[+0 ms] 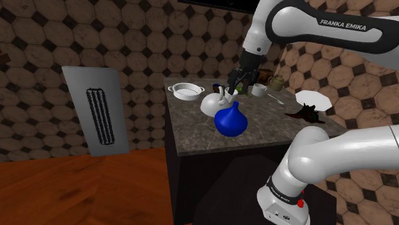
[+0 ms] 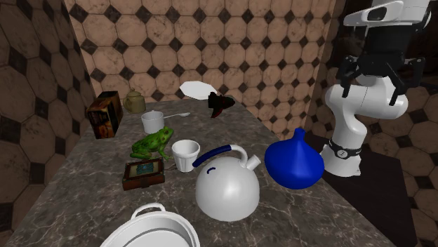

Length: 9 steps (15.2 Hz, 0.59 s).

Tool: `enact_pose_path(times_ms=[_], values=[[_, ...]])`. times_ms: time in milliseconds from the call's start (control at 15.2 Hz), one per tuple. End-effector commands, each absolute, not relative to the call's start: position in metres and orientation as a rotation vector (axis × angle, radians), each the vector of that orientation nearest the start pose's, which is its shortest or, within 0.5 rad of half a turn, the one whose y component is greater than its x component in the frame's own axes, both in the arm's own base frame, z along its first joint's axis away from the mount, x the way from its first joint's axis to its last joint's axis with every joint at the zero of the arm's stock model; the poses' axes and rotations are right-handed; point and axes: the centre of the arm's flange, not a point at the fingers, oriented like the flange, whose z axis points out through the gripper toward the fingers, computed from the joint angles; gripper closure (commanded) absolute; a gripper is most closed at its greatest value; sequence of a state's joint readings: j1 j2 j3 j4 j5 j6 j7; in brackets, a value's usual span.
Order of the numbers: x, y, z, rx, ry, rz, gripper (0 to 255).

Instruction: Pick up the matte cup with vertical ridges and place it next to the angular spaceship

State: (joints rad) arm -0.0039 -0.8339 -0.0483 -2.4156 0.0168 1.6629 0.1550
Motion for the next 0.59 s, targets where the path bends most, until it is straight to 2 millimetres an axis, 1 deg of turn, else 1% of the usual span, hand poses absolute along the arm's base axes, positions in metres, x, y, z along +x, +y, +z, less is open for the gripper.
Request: enact_pose_path(times_ms=[0,528], values=[[0.302,-0.018,0.585,-3.068,0.298,-0.119,0],[0.334,-0.113,0.55,-3.063,0.277,-0.131,0]])
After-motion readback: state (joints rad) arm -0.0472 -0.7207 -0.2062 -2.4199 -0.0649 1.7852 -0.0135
